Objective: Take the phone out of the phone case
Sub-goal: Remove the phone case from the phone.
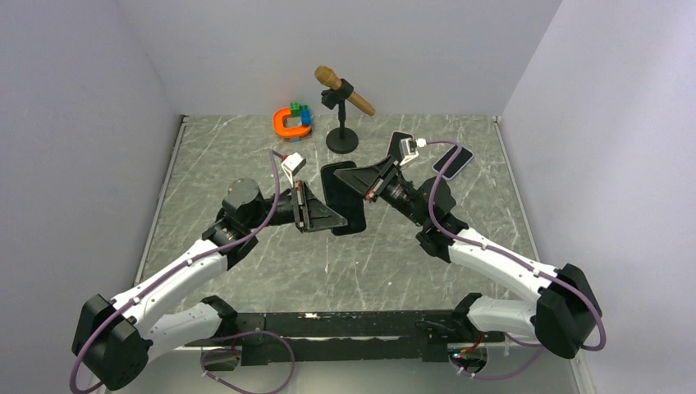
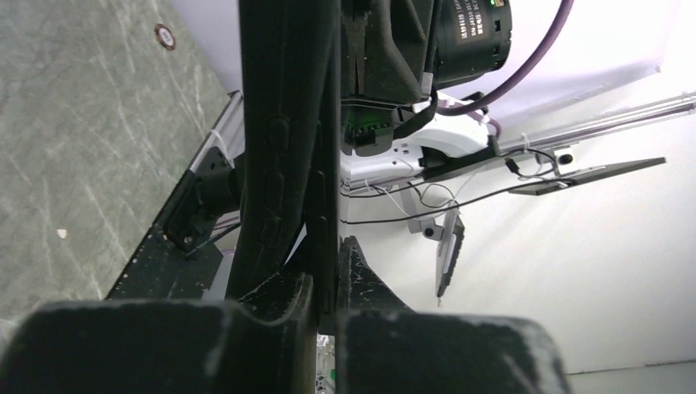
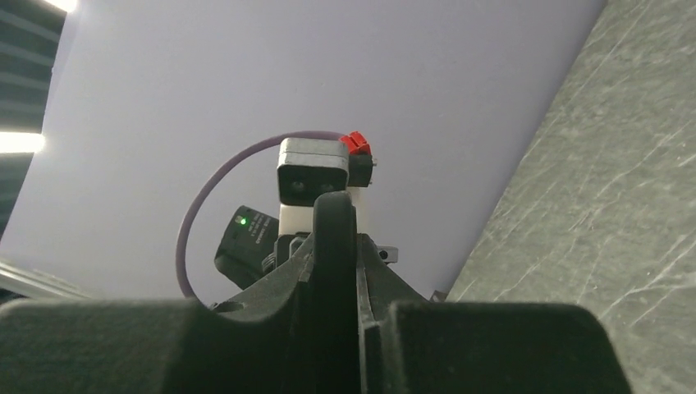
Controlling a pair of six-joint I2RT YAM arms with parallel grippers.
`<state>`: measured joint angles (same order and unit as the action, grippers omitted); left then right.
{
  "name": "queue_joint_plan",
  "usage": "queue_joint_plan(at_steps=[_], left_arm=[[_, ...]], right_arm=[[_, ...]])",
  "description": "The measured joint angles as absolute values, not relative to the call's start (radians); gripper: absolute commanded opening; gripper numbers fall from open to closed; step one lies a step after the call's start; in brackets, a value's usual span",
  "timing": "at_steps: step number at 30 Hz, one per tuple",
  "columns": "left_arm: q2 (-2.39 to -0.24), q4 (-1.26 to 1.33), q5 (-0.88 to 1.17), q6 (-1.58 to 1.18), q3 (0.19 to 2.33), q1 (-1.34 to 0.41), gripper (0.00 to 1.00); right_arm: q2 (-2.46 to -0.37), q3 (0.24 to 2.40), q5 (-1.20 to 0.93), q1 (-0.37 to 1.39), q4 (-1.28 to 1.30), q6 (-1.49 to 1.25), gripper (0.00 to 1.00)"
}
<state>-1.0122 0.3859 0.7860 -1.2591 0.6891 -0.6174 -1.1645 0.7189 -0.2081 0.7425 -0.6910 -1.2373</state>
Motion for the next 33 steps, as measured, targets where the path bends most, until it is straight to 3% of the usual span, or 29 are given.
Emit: queue_joint_plan(at_steps=[4, 8, 9, 14, 16, 19, 21, 33], left_arm=[[-1.008, 0.401, 0.805, -1.269, 0.696, -0.617, 0.0], [-0.993, 0.37, 0.76, -1.28, 0.701, -0.581, 0.0], [-0.987, 0.361, 0.75, -1.288, 0.701, -0.569, 0.0], [-0.945, 0.305, 0.706, -1.345, 0.692, -0.498, 0.0], [-0.913, 0.295, 0.684, -1.385, 0.668, -0.476, 0.0], [-0.86, 0.297, 0.657, -1.455, 0.614, -0.465, 0.0], [-0.837, 0.302, 0.641, -1.494, 0.587, -0.462, 0.0], [-0.772, 0.287, 0.563, -1.582, 0.568, -0.442, 0.0]], right_arm=[[-1.115, 0.719, -0.2, 0.753, -0.639, -1.205, 0.56], [-1.03, 0.719, -0.213, 0.795, -0.466, -1.134, 0.86], [-1.003, 0.72, -0.207, 0.801, -0.415, -1.114, 0.89], [-0.857, 0.717, -0.121, 0.803, -0.219, -1.036, 0.86], [-0.813, 0.701, -0.086, 0.803, -0.205, -1.023, 0.8], [-0.806, 0.667, -0.078, 0.806, -0.224, -1.022, 0.63], [-0.831, 0.649, -0.081, 0.817, -0.243, -1.021, 0.58], [-0.979, 0.564, -0.062, 0.892, -0.442, -1.067, 0.56]])
